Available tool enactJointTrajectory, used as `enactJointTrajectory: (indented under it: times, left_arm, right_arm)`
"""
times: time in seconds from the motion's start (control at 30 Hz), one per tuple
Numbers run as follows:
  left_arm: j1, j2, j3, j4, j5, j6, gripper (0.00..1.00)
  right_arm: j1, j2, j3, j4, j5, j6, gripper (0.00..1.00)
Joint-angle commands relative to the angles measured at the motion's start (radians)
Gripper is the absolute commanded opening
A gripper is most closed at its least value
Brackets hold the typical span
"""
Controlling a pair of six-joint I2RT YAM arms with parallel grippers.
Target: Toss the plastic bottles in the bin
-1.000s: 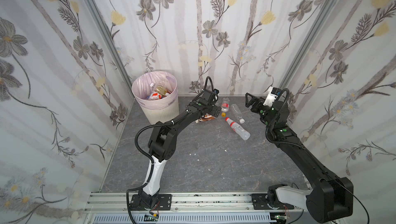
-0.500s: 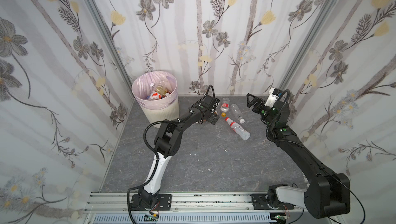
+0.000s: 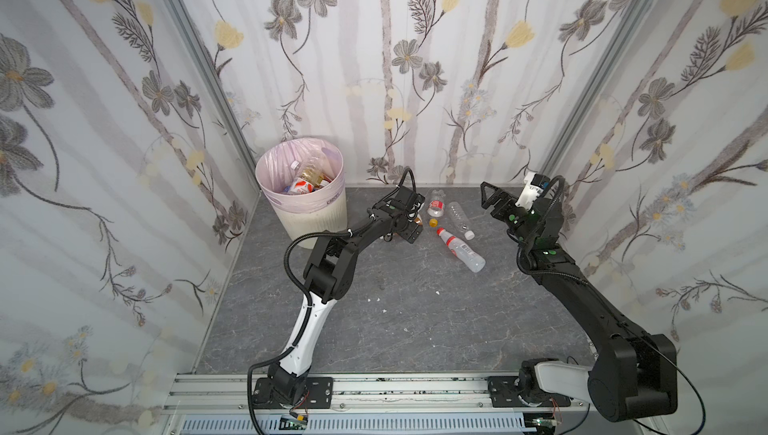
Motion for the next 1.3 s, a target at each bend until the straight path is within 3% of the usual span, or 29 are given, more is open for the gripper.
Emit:
enactJointTrajectory:
  times: [0.0,0.33,0.63,1.27]
  left_arm:
    - [0.001,0.016,0.014,-0.012,0.021,0.006,0.89]
    - [-0.005,0.032,0.028,-0.016,0.028,-0.005,0.8]
    - [-0.013,0.033,0.021,-0.018,0.038,-0.007,0.69]
    - [-0.019,-0.01,-0.033,-0.018,0.097,-0.034,0.52]
  right_arm:
    - [-0.004,0.006,-0.004,0.05,-0.016,0.019,1.0]
    - [0.0,0.056,0.009,0.015,-0.121,0.055,1.0]
    - [0.069,0.111,-0.038,-0.049,-0.158,0.057,1.0]
    - [0.093,0.058,-0.139,-0.056,-0.166,0.034,0.99]
